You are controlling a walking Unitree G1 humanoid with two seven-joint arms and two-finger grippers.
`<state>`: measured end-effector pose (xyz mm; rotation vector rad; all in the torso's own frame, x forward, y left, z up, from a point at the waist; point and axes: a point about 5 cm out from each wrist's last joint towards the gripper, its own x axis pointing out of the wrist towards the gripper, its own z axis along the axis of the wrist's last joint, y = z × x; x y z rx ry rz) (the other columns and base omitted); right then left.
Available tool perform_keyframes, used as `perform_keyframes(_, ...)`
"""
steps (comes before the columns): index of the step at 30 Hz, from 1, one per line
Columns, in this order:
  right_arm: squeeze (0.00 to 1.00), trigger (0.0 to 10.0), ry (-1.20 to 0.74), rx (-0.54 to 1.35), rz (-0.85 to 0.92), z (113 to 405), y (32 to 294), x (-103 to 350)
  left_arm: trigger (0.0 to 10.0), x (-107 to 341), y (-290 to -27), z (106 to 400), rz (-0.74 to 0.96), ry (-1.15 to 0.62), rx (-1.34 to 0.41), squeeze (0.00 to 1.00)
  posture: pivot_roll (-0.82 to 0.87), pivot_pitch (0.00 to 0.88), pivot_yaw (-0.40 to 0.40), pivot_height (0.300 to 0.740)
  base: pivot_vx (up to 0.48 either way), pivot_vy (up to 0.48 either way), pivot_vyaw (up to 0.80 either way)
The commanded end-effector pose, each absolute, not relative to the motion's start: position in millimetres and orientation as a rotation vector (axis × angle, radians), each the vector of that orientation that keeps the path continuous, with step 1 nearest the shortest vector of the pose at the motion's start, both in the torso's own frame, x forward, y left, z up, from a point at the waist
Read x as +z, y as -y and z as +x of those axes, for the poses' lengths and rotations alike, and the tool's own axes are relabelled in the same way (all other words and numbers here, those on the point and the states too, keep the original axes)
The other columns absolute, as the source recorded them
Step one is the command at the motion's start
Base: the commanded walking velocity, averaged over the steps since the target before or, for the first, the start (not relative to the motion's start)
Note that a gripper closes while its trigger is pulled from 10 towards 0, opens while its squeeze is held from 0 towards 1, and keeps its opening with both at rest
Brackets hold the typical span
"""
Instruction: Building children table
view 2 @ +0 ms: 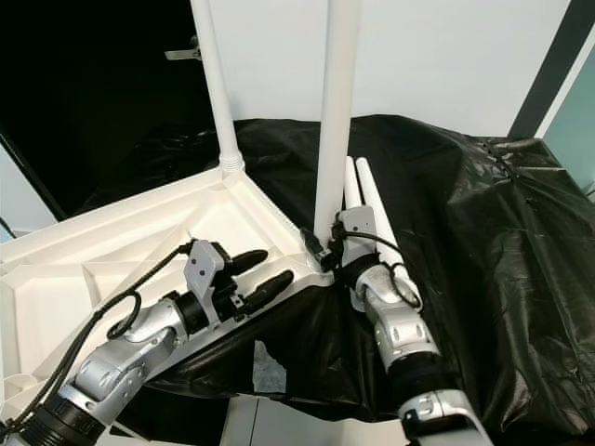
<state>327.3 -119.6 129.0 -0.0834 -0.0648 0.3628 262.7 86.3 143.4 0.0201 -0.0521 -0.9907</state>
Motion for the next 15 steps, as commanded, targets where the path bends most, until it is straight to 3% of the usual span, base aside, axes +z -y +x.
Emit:
perform_keyframes(1, 0.0, 10.0, -0.034, 0.282, -0.092, 321.6, 127.7, 107.8, 10.0, 140.8, -81.1, 248.7, 0.049, 0.045, -1.301, 0.0, 0.05, 0.0, 0.005, 0.74, 0.0, 0.0, 0.0)
perform_keyframes(8, 0.0, 10.0, -0.009, 0.116, -0.015, 310.1, 109.6, 110.6, 10.0, 140.4, -80.9, 248.8, 0.056, 0.04, -1.322, 0.0, 0.04, 0.0, 0.008, 0.74, 0.0, 0.0, 0.0)
perform_keyframes(15, 0.0, 10.0, 0.003, 0.103, -0.03, 308.9, 115.1, 115.7, 10.0, 140.1, -78.5, 250.0, 0.064, 0.04, -1.327, 0.0, 0.04, 0.0, 0.011, 0.74, 0.0, 0.0, 0.0)
